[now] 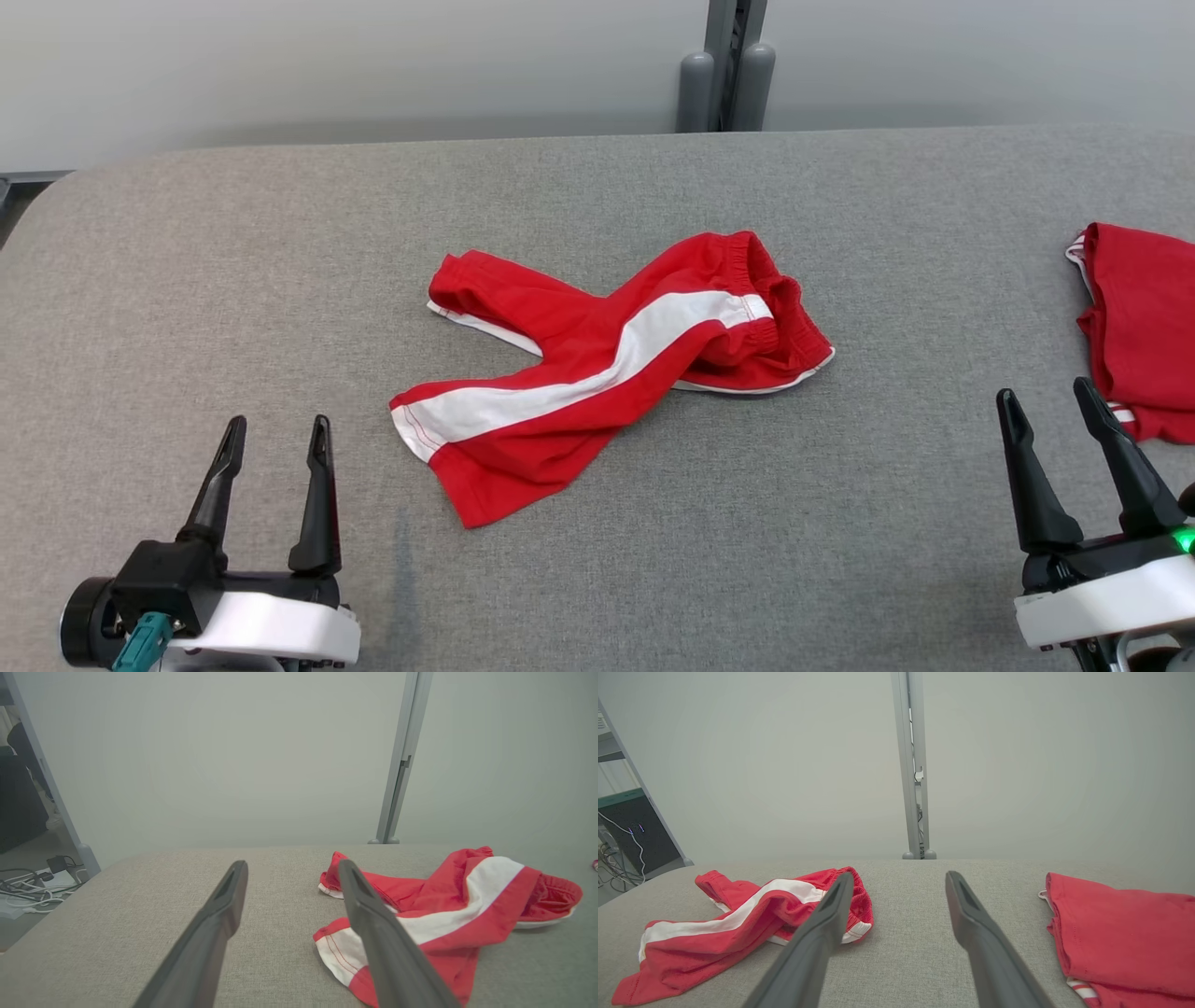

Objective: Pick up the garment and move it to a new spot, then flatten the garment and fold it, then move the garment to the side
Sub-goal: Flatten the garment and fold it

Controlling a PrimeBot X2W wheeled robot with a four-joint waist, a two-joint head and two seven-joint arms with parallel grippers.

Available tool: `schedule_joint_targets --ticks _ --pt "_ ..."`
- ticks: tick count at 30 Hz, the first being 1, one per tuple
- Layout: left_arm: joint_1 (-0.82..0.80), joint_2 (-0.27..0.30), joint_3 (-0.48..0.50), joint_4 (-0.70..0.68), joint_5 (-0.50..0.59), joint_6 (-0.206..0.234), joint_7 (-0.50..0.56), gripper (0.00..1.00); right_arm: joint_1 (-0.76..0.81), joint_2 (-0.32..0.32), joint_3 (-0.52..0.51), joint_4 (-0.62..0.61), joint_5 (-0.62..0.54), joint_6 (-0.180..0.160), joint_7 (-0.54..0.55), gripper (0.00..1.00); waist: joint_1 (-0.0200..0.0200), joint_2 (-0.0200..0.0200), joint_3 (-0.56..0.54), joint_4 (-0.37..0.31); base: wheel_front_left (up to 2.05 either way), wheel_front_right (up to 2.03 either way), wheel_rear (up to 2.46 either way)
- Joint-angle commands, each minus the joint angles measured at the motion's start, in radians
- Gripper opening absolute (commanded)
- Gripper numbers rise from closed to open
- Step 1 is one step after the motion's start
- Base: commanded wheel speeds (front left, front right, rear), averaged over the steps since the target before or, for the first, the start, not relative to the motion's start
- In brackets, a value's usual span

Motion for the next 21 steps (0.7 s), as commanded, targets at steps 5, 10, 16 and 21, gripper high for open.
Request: schedule_joint_targets --ticks 5,10,16,21 --pt "0.015 0.006 0.003 -0.011 -0.012 0.010 0.010 1.00 0.015 0.004 -0.014 -0.010 -0.003 0.000 0.004 1.00 0.0000 0.0000 -0.008 0.010 0.00 0.00 0.00" --pt "0.010 0.009 -0.005 -0.010 -0.014 0.008 0.013 1.00 0.016 0.006 -0.020 -0.012 -0.007 0.000 0.007 1.00 0.0000 0.0000 -0.011 0.011 0.00 0.00 0.00" --pt "-0.005 0.011 -0.015 -0.017 -0.006 0.011 0.025 1.00 0.015 0.009 -0.025 -0.016 -0.009 0.000 0.009 1.00 0.0000 0.0000 -0.007 0.011 0.00 0.00 0.00" --pt "-0.066 0.000 -0.050 -0.007 -0.023 -0.016 0.082 1.00 0.005 0.006 -0.028 -0.031 -0.007 0.000 0.014 1.00 0.0000 0.0000 0.022 0.016 0.00 0.00 0.00"
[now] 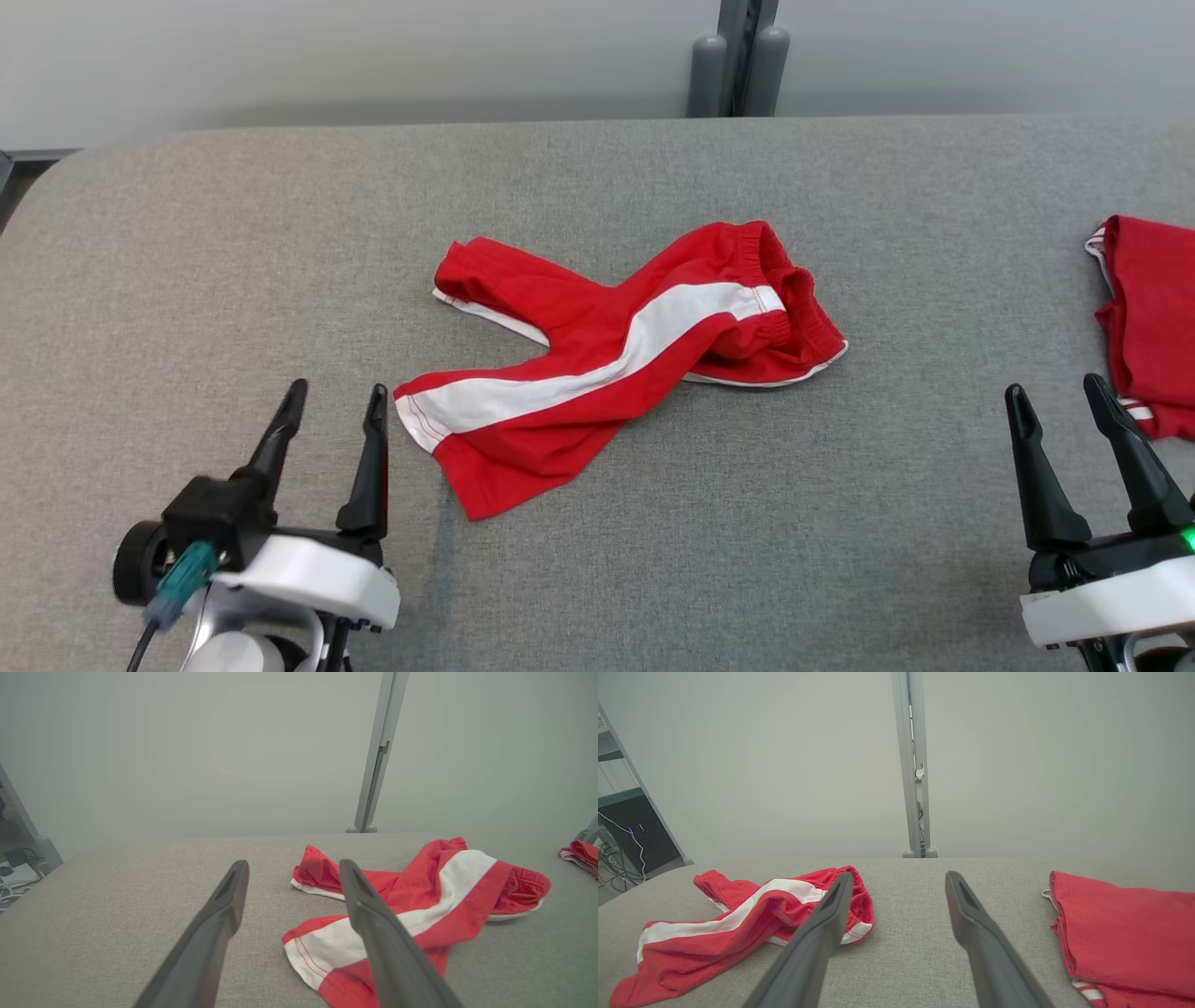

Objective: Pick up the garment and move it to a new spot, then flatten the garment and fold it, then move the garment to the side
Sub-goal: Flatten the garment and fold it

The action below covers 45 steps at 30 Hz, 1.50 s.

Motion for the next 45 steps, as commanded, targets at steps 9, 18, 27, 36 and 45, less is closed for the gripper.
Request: schedule_joint_targets --ticks 9,18,27,36,45 --pt "-0.134 -0.019 -0.046 0.226 -0.100 -0.091 0.170 1.00 -0.040 -0.013 0.028 0.005 0.017 0.000 -0.006 1.00 0.0000 -0.0001 0.064 -0.027 0.00 0.00 0.00" --pt "-0.215 -0.046 -0.045 0.435 -0.146 -0.138 0.144 0.78 -0.055 -0.017 0.034 0.024 0.027 0.000 -0.024 1.00 0.0000 -0.0001 0.096 -0.061 0.00 0.00 0.00" --pt "-0.261 -0.042 -0.048 0.513 -0.145 -0.154 0.085 0.00 -0.066 -0.023 0.026 0.026 0.029 0.000 -0.025 1.00 0.0000 -0.0001 0.109 -0.062 0.00 0.00 0.00" --pt "-0.245 -0.037 -0.057 0.444 -0.117 -0.127 0.032 0.00 -0.119 -0.046 0.035 0.033 0.033 0.000 -0.022 1.00 0.0000 -0.0001 0.117 -0.026 0.00 0.00 0.00" --pt "-0.278 -0.060 -0.110 0.348 -0.086 -0.120 0.039 0.00 -0.302 -0.115 0.180 0.135 0.087 0.000 0.019 1.00 0.0000 -0.0001 0.188 0.065 0.00 0.00 0.00"
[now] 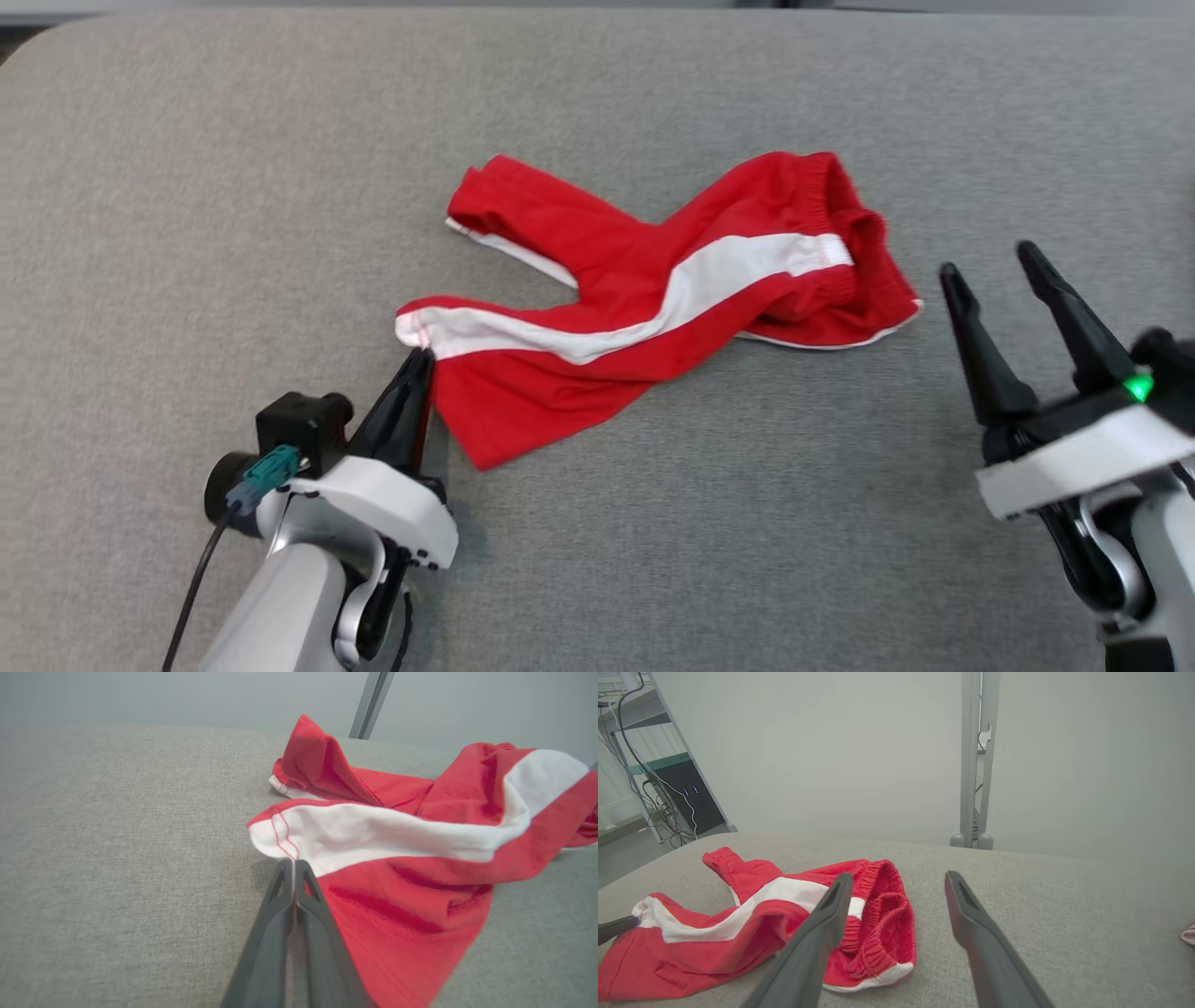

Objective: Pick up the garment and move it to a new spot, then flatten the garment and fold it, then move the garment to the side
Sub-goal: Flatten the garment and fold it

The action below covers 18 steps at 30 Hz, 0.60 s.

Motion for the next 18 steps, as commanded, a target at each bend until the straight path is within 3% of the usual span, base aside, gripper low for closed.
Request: schedule_joint_targets --ticks 1,10,18 --pt "-0.023 0.002 -0.002 -0.006 0.006 0.003 -0.004 0.00 -0.023 -0.012 0.010 0.011 0.008 0.000 0.006 1.00 0.0000 0.0000 0.025 0.026 0.00 0.00 0.00" --pt "-0.062 -0.032 -0.042 0.011 0.012 -0.008 -0.028 0.00 -0.210 -0.125 0.208 0.139 0.101 0.000 0.128 1.00 0.0000 0.0000 0.070 0.072 0.00 0.00 0.00" --pt "-0.084 -0.045 -0.057 0.041 0.008 -0.008 -0.056 0.00 -0.277 -0.214 0.306 0.135 0.217 0.000 0.270 1.00 0.0000 0.0000 0.093 0.078 0.00 0.00 0.00"
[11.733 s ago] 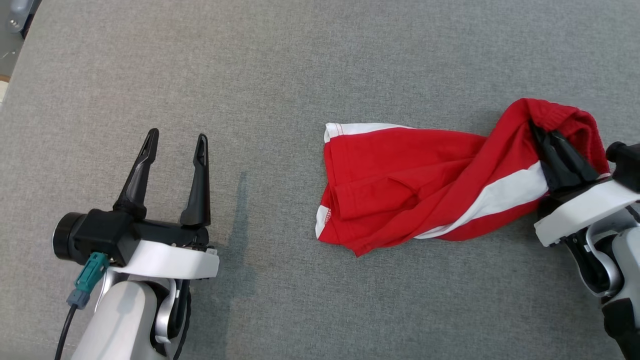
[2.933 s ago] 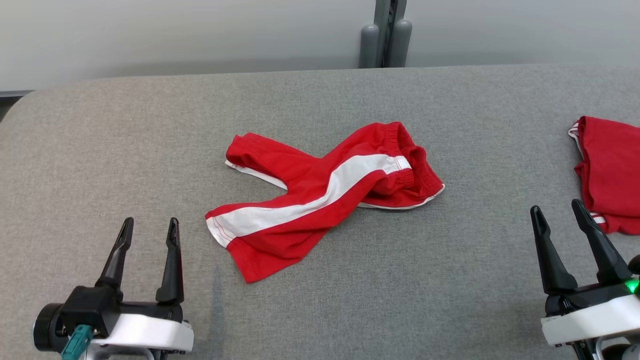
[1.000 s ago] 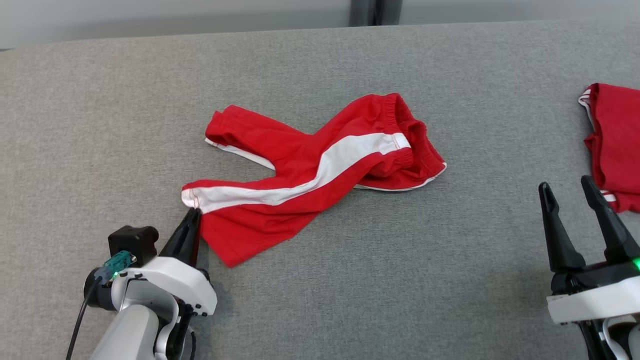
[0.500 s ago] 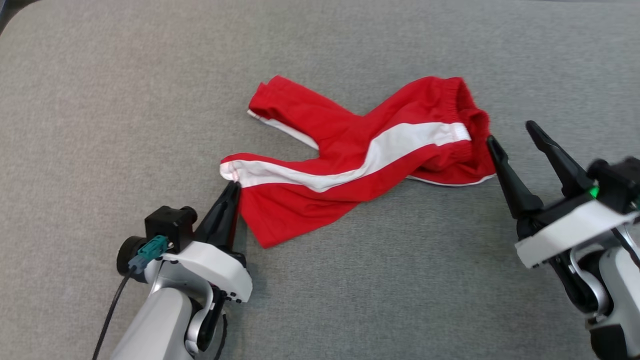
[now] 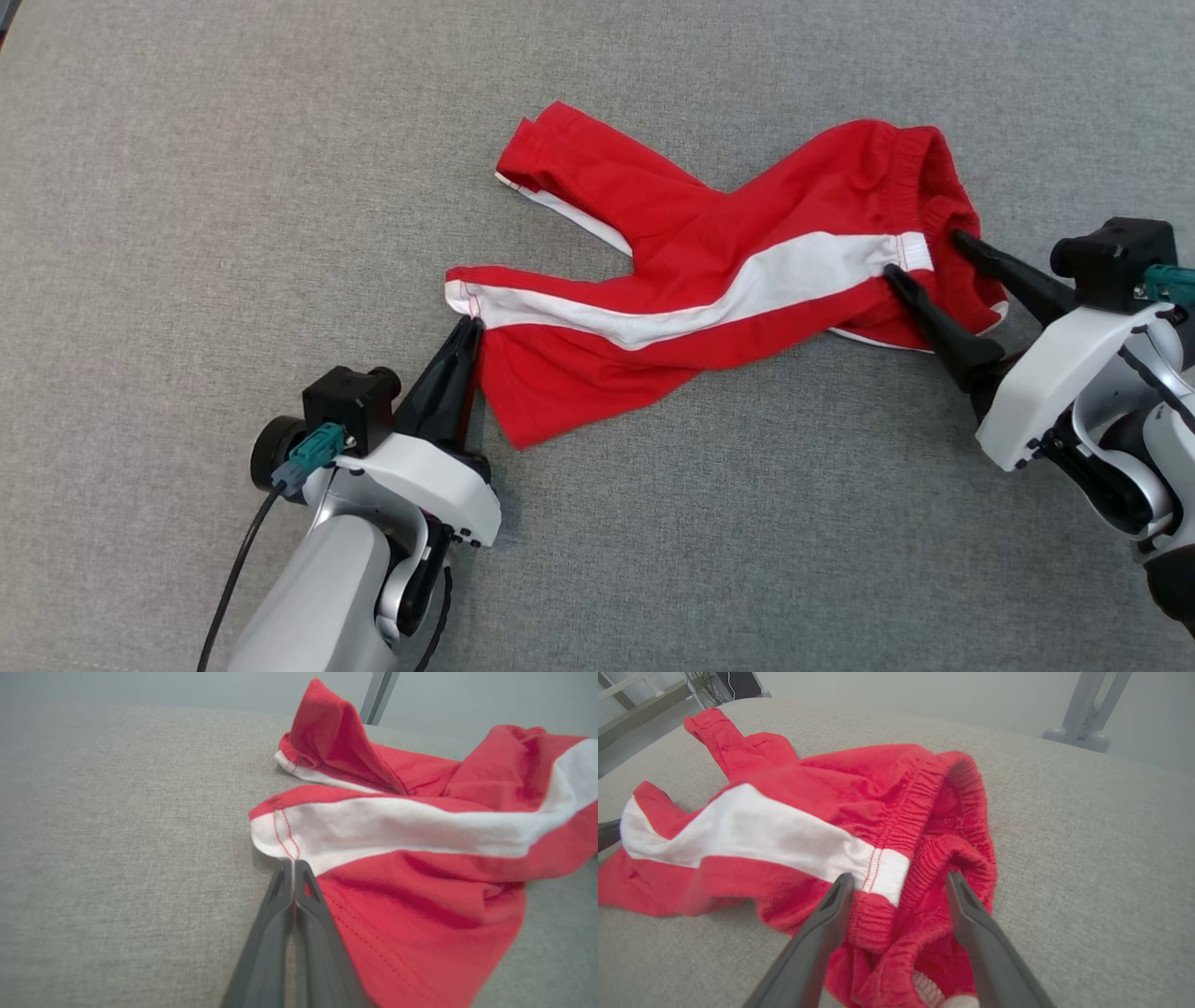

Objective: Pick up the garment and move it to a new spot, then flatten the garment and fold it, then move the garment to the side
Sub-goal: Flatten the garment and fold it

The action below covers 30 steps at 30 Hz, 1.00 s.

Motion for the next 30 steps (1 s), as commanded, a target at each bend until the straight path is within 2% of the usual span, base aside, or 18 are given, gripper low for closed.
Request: schedule_joint_targets --ticks 1,4,5,6,7,8,9,17,21,25,30 --pt "-0.020 0.001 -0.002 0.006 0.001 -0.002 -0.009 0.00 -0.017 -0.024 0.019 -0.013 0.022 0.000 0.023 1.00 0.0000 0.0000 0.003 0.000 0.00 0.00 0.00" --pt "-0.029 0.001 -0.003 0.014 -0.001 0.000 -0.015 0.00 -0.019 -0.049 0.047 -0.035 0.059 0.000 0.047 1.00 0.0000 0.0000 0.005 -0.001 0.00 0.00 0.00" --pt "-0.030 0.000 -0.003 0.017 -0.002 0.000 -0.019 0.00 -0.019 -0.055 0.056 -0.043 0.074 0.000 0.052 0.57 0.0000 0.0000 0.004 -0.002 0.00 0.00 0.00" --pt "-0.031 0.000 -0.003 0.019 -0.003 0.001 -0.021 0.00 -0.019 -0.058 0.062 -0.049 0.090 0.000 0.056 0.44 0.0000 0.0000 0.004 -0.003 0.00 0.00 0.00" --pt "-0.032 0.001 -0.003 0.023 -0.005 0.001 -0.022 0.00 -0.017 -0.065 0.073 -0.054 0.102 0.000 0.062 0.36 0.0000 0.0000 0.004 -0.003 0.00 0.00 0.00" --pt "-0.032 0.001 -0.004 0.025 -0.006 0.001 -0.023 0.00 -0.018 -0.073 0.076 -0.060 0.112 0.000 0.062 0.13 0.0000 0.0000 0.003 -0.003 0.00 0.00 0.00" --pt "-0.031 0.000 -0.005 0.027 -0.007 0.000 -0.023 0.00 -0.019 -0.079 0.078 -0.065 0.121 0.000 0.058 0.00 0.0000 0.0000 0.003 -0.003 0.00 0.00 0.00" --pt "-0.039 0.008 -0.001 0.028 -0.005 0.008 -0.043 0.00 -0.010 -0.100 0.078 -0.077 0.163 0.000 0.010 0.00 0.0000 0.0000 -0.002 -0.003 0.00 0.00 0.00" --pt "-0.035 0.013 0.005 0.007 0.001 0.014 -0.060 0.00 -0.004 -0.104 0.062 -0.092 0.158 0.000 -0.068 0.00 0.0000 0.0000 -0.019 -0.006 0.00 0.00 0.00" --pt "-0.037 0.035 0.015 -0.052 0.015 0.023 -0.076 0.00 0.014 -0.101 0.033 -0.105 0.159 0.000 -0.151 0.00 0.0000 0.0000 -0.050 -0.016 0.00 0.00 0.00" --pt "-0.054 0.081 0.033 -0.188 0.050 0.041 -0.083 0.00 0.054 -0.085 -0.028 -0.139 0.199 0.000 -0.251 0.00 0.0000 0.0000 -0.095 -0.038 0.00 0.00 0.00"
